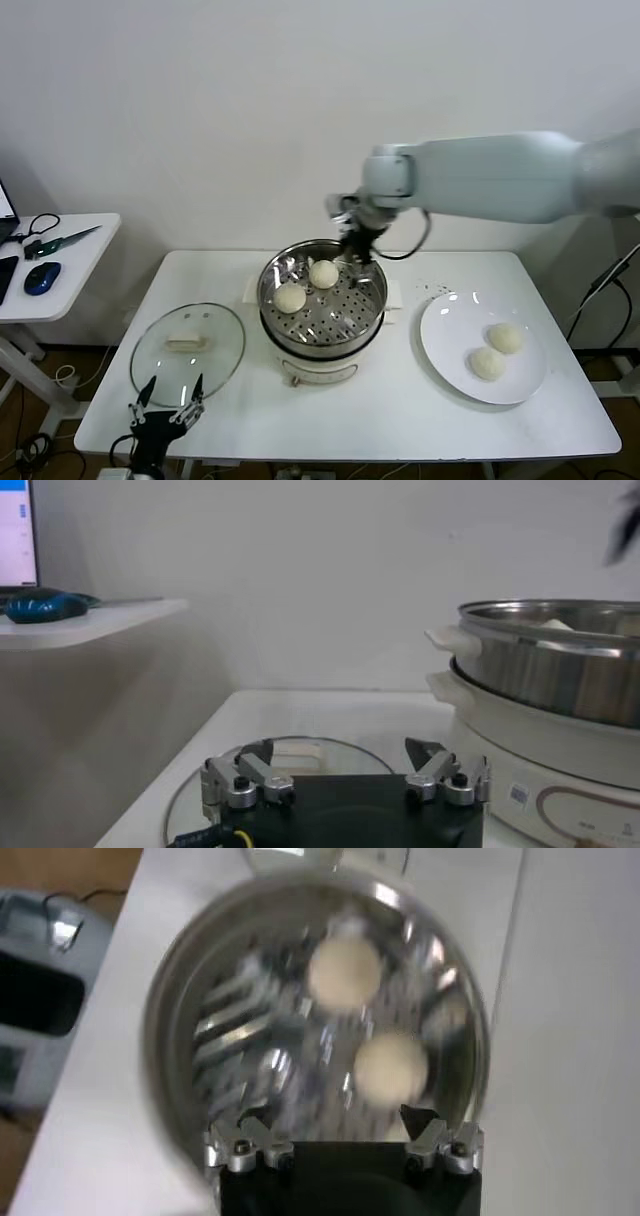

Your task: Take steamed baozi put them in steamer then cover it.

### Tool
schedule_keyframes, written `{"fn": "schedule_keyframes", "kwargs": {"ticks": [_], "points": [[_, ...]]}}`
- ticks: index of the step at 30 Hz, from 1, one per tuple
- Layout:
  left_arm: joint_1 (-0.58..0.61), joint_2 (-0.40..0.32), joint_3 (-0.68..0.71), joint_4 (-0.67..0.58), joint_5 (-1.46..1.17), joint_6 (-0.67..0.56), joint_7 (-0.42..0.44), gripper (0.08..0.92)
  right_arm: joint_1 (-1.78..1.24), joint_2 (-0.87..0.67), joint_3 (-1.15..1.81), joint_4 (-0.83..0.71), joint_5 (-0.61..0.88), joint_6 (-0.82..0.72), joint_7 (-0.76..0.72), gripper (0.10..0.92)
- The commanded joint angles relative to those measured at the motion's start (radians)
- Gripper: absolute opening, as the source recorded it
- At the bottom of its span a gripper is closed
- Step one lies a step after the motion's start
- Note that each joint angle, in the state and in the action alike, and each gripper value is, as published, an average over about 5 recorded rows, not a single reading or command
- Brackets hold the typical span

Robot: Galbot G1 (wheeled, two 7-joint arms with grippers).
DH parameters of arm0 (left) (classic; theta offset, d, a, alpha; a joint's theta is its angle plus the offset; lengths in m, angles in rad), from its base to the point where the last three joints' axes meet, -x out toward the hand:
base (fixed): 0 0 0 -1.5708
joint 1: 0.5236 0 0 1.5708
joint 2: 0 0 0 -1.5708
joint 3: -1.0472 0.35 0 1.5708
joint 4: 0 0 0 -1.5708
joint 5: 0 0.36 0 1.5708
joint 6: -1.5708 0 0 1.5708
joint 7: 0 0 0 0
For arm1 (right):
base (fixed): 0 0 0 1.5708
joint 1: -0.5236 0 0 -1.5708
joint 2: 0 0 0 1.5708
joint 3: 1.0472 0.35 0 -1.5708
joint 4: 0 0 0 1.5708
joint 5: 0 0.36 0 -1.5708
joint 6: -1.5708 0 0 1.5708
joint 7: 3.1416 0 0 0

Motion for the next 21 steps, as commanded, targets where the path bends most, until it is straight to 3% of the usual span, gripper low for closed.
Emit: {"fn": "schedule_keyframes", "kwargs": {"ticks": [1,11,21], "points": [[-0.007,0.008,0.002,0.007,0.0,0.0,0.0,0.823,0.139,-0.497,-0.27,0.172,-0.282,0.11,-0.044,0.823],[-0.006,-0.014,0.01,0.01,0.016,0.004,0.003,0.823,-0.378,-0.634,0.102,0.061,-0.48,0.061,0.004,0.823],[0.01,-0.022,0.007,0.016,0.021,-0.001,0.002,0.823,-0.69,-0.586,0.413,-0.082,-0.572,0.034,0.041,0.823]]}}
